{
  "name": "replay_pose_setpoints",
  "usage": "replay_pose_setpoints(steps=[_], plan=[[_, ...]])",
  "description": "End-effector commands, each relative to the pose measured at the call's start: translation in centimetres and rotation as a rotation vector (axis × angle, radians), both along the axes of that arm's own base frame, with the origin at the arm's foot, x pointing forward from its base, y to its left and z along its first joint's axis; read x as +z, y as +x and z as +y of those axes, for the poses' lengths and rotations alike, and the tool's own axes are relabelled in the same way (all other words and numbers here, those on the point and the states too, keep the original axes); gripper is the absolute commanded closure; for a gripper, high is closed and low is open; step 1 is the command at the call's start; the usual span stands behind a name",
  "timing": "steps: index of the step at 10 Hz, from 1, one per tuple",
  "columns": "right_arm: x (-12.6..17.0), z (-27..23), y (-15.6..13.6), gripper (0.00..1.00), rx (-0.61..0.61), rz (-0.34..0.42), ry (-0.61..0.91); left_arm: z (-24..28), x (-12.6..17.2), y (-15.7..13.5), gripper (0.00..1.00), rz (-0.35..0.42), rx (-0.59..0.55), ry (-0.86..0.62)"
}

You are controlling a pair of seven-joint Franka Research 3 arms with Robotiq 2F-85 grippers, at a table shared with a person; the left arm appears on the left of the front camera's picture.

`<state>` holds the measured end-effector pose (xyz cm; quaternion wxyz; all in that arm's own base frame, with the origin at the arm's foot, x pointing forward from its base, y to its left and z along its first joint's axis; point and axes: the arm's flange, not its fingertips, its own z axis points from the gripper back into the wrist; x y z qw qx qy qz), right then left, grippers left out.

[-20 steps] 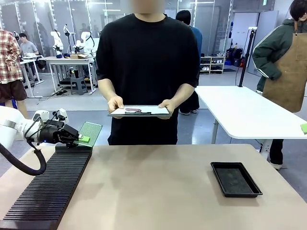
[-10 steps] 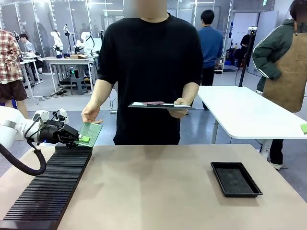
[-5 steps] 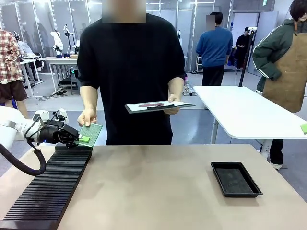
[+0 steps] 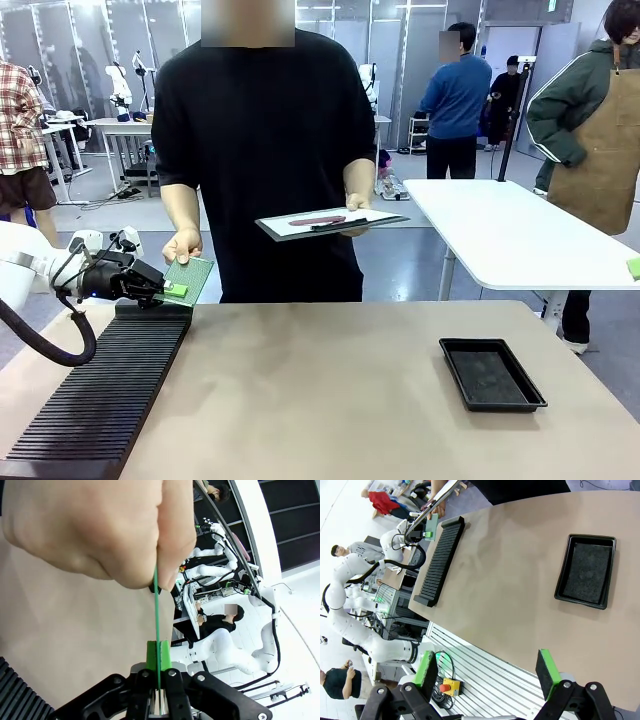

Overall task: Inspect the PCB.
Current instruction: Release the Blank PCB you were holding.

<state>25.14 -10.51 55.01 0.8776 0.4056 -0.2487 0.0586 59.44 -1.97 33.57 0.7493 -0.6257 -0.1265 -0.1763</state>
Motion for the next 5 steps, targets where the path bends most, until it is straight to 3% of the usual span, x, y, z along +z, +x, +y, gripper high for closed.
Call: replay_pose_setpoints(steps=[1, 3, 4, 5], plan=[[-0.03, -0.05, -0.1, 0.0, 0.012, -0.018, 0.005, -0.03, 0.03, -0.07, 1.0, 0.004, 0.004, -0.003], [-0.03, -0.05, -0.1, 0.0, 0.012, -0.018, 0.005, 0.0, 0.0, 0.0, 0.97, 0.0, 0.0, 0.0], [-0.03, -0.05, -0.1, 0.0, 0.012, -0.018, 0.005, 0.19, 0.33, 0.2, 0.66, -0.002, 0.012, 0.003], [-0.03, -0.05, -0.1, 0.0, 0.012, -0.018, 0.005, 0.23, 0.81, 0.14, 0.68, -0.005, -0.008, -0.019]])
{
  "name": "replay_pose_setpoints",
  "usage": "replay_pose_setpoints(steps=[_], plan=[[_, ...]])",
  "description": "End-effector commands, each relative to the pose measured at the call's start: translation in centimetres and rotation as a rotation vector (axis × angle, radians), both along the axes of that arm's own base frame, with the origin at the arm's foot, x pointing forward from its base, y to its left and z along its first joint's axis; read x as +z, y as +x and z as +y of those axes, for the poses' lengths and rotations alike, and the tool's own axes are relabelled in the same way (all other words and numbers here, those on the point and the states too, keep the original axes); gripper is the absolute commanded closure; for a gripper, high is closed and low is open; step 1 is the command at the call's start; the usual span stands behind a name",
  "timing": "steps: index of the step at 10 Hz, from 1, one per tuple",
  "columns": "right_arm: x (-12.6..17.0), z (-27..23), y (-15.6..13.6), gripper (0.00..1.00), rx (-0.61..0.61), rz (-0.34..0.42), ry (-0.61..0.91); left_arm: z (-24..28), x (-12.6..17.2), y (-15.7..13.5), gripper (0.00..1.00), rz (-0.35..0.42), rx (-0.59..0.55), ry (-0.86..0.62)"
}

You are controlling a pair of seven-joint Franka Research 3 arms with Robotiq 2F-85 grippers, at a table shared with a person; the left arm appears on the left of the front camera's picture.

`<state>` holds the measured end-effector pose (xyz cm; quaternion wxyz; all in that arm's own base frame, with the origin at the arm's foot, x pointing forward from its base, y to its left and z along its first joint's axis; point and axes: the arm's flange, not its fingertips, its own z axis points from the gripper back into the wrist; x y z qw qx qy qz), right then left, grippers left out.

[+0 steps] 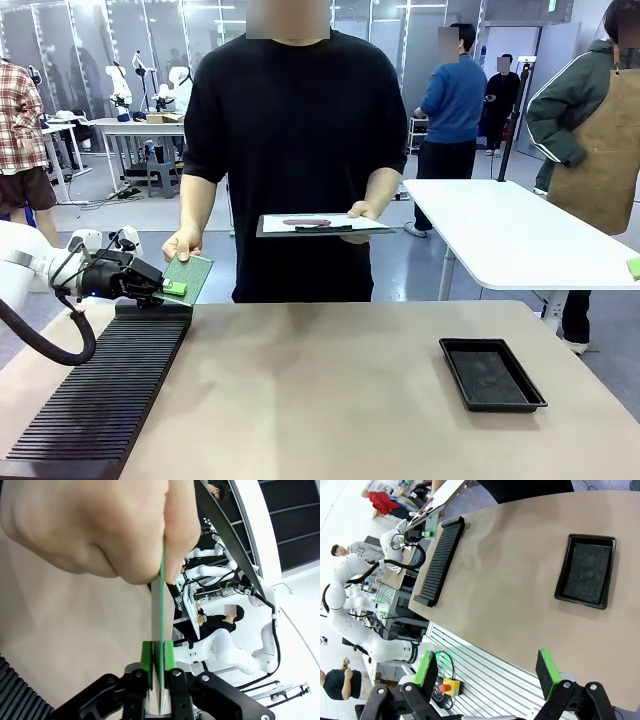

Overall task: Inspect the PCB.
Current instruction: Release the Blank PCB you were holding.

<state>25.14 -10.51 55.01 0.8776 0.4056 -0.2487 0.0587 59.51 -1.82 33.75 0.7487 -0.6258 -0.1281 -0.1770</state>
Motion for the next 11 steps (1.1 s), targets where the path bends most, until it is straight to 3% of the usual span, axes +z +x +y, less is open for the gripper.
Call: replay_pose_setpoints(steps=[1, 2, 3, 4, 5, 7, 8, 9, 11], plan=[[-0.03, -0.05, -0.1, 0.0, 0.012, -0.018, 0.005, 0.21, 0.97, 0.11, 0.37, -0.009, -0.015, -0.024], [-0.03, -0.05, -0.1, 0.0, 0.012, -0.018, 0.005, 0.33, 1.2, 0.3, 0.39, -0.014, -0.025, -0.03], [-0.03, -0.05, -0.1, 0.0, 0.012, -0.018, 0.005, 0.41, 1.25, 0.4, 0.08, -0.016, -0.03, -0.035], [-0.03, -0.05, -0.1, 0.0, 0.012, -0.018, 0.005, 0.45, 1.22, 0.54, 0.11, -0.017, -0.039, -0.037], [-0.03, -0.05, -0.1, 0.0, 0.012, -0.018, 0.005, 0.43, 1.23, 0.62, 0.0, -0.019, -0.042, -0.041], [-0.03, -0.05, -0.1, 0.0, 0.012, -0.018, 0.005, 0.51, 1.2, 0.67, 0.0, -0.019, -0.039, -0.041], [-0.03, -0.05, -0.1, 0.0, 0.012, -0.018, 0.005, 0.59, 1.16, 0.67, 0.05, -0.017, -0.034, -0.039], [-0.03, -0.05, -0.1, 0.0, 0.012, -0.018, 0.005, 0.59, 1.13, 0.69, 0.0, -0.016, -0.029, -0.033], [-0.03, -0.05, -0.1, 0.0, 0.012, -0.018, 0.005, 0.54, 1.22, 0.38, 0.0, -0.036, -0.02, -0.021]])
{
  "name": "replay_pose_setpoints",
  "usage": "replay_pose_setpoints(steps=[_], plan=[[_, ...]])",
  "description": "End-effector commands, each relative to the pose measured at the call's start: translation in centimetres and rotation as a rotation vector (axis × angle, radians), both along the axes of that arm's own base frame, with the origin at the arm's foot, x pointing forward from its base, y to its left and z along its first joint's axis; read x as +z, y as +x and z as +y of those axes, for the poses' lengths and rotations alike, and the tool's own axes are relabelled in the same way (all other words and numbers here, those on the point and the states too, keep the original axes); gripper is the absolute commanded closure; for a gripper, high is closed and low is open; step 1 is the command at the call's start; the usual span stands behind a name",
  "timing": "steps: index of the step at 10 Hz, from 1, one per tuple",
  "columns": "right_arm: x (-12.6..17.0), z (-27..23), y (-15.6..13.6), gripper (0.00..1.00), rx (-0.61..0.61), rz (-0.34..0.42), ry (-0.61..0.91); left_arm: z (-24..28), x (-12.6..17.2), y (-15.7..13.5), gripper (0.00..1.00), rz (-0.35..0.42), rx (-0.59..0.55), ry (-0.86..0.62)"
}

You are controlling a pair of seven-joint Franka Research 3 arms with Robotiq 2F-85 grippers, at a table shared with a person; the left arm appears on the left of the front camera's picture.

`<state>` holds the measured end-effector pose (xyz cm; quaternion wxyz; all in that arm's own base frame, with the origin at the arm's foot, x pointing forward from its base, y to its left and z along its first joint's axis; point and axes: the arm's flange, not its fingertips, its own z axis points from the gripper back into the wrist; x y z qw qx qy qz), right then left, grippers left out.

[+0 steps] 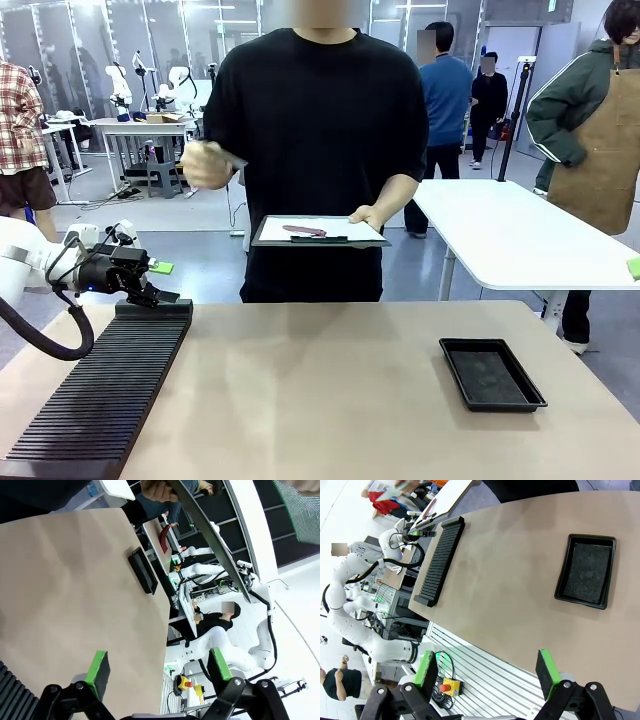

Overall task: Inspect the PCB.
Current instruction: Release the Blank PCB you were holding.

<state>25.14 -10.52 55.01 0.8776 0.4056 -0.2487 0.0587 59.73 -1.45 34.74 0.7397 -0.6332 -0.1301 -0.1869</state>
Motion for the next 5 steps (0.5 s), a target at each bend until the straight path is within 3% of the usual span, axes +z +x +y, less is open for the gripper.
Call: replay_pose_setpoints(steps=[1, 5], plan=[[-0.03, -0.05, -0.09, 0.0, 0.012, -0.018, 0.005, -0.04, 0.0, -0.01, 0.0, 0.001, -0.001, -0.001], [-0.03, -0.05, -0.09, 0.0, 0.012, -0.018, 0.005, -0.04, 0.0, -0.01, 0.0, 0.001, -0.001, -0.001]])
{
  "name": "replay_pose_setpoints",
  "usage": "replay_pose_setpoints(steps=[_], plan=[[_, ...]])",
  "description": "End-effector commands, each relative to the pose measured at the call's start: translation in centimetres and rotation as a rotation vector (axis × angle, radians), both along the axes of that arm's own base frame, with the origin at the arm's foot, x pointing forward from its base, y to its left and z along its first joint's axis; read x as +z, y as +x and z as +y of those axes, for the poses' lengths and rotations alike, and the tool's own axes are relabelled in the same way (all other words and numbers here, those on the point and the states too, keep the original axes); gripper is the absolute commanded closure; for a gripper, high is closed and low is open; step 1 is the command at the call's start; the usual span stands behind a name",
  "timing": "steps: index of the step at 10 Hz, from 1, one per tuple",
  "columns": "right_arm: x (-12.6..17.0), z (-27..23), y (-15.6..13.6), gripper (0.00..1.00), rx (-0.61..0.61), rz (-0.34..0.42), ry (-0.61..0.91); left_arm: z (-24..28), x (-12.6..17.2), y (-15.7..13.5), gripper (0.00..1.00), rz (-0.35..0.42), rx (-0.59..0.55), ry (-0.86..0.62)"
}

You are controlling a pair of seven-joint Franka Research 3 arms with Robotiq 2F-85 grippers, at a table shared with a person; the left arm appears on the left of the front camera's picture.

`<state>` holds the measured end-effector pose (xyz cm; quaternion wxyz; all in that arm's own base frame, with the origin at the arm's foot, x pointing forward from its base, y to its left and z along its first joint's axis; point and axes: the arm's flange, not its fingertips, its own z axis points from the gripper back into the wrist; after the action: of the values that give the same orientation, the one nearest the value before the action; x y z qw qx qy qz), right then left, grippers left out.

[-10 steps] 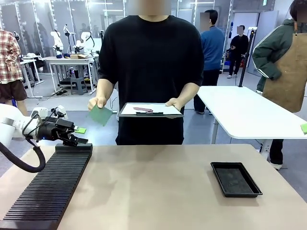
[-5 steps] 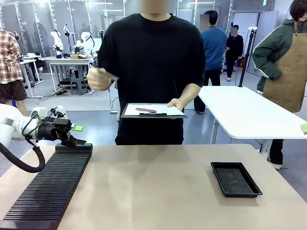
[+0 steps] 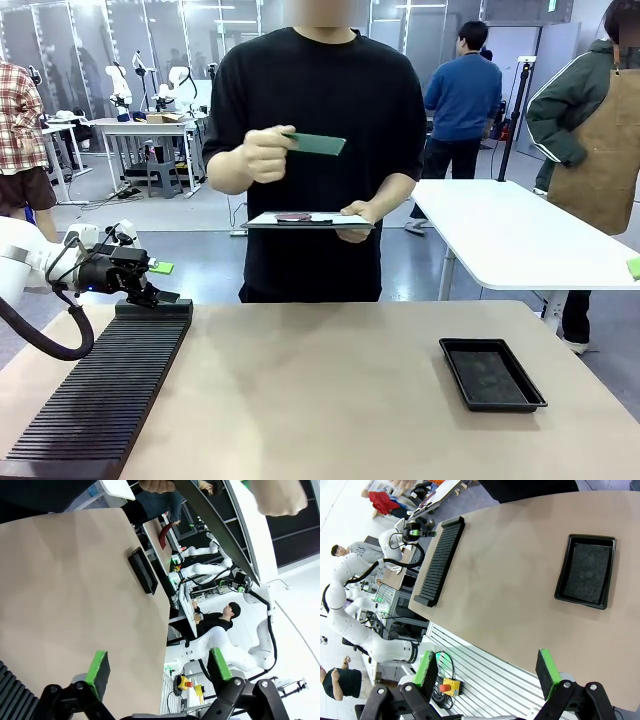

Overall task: Inspect the PCB.
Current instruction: Release the Blank PCB you were holding, then pick up the Blank PCB that the human is holding.

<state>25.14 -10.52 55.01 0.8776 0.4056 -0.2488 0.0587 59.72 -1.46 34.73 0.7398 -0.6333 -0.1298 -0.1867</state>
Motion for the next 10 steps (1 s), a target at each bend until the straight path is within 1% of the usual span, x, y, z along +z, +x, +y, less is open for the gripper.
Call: replay_pose_setpoints(steps=[1, 10], plan=[[-0.03, -0.05, -0.09, 0.0, 0.012, -0.018, 0.005, -0.03, 0.01, 0.0, 0.0, 0.0, -0.001, -0.001], [-0.03, -0.05, -0.09, 0.0, 0.012, -0.018, 0.005, -0.03, 0.01, 0.0, 0.0, 0.0, -0.001, -0.001]])
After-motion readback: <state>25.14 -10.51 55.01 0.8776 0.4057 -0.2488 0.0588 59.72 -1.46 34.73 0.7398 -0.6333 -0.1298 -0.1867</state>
